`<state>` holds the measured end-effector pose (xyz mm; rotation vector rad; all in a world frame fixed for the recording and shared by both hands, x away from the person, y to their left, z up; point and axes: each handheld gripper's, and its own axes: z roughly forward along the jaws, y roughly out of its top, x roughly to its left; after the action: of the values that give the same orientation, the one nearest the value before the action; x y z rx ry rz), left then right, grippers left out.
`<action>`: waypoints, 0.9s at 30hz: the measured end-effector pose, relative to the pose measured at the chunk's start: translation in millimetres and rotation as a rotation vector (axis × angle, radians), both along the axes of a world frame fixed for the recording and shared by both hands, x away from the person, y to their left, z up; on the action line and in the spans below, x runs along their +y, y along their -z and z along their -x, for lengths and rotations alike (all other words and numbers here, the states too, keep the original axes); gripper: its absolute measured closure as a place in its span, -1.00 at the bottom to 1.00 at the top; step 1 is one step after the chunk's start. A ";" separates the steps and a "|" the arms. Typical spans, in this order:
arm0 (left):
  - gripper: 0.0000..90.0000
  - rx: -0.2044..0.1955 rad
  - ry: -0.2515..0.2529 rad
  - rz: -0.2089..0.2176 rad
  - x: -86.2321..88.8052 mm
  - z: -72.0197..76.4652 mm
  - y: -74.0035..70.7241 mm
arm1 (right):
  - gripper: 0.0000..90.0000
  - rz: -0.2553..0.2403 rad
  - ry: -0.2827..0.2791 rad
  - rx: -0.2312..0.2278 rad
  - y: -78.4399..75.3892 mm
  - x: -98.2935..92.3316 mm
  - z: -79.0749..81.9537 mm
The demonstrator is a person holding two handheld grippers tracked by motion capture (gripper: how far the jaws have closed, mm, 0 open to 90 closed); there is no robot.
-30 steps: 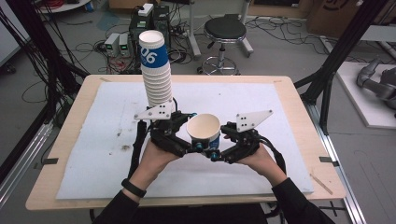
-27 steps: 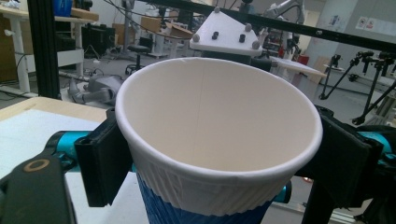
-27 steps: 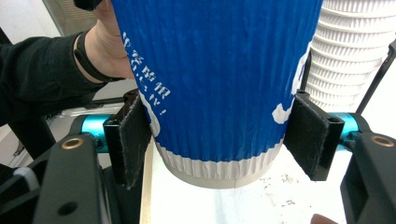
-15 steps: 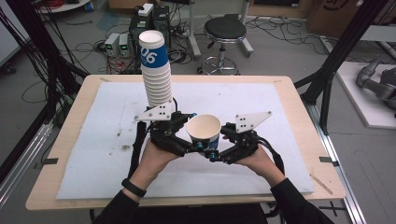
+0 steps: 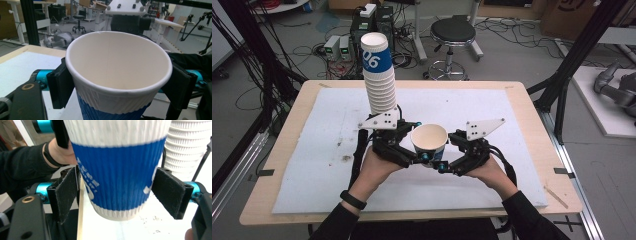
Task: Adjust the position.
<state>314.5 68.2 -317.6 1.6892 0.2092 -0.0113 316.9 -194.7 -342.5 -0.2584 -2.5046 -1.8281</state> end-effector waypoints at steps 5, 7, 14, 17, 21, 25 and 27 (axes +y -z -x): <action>-0.54 -0.009 0.008 -0.023 -3.5 0.4 1.0 | -0.52 -0.019 0.001 0.023 0.7 1.5 0.1; -0.53 -0.008 0.007 -0.023 -4.5 0.9 1.3 | -0.52 -0.030 -0.003 0.035 1.0 1.6 -0.7; -0.53 -0.009 0.012 -0.022 -6.2 1.3 1.5 | -0.47 -0.051 -0.006 0.048 2.5 2.3 -1.4; -0.55 0.003 0.014 -0.014 -6.5 0.8 1.9 | -0.46 -0.053 -0.007 0.047 2.4 2.3 -1.4; -0.62 0.013 0.017 -0.006 -7.4 0.3 2.5 | -0.45 -0.048 -0.012 0.049 2.6 2.5 -1.4; -0.67 0.001 0.001 -0.002 -5.9 1.2 1.2 | -0.45 -0.047 -0.010 0.048 1.8 1.6 -1.3; -0.70 -0.002 -0.003 0.001 -4.6 1.6 0.6 | -0.45 -0.049 -0.003 0.036 1.1 0.7 -1.0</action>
<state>313.0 63.6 -318.1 1.6879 0.2109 -0.0075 317.9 -194.0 -343.6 -0.2835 -2.4321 -1.8636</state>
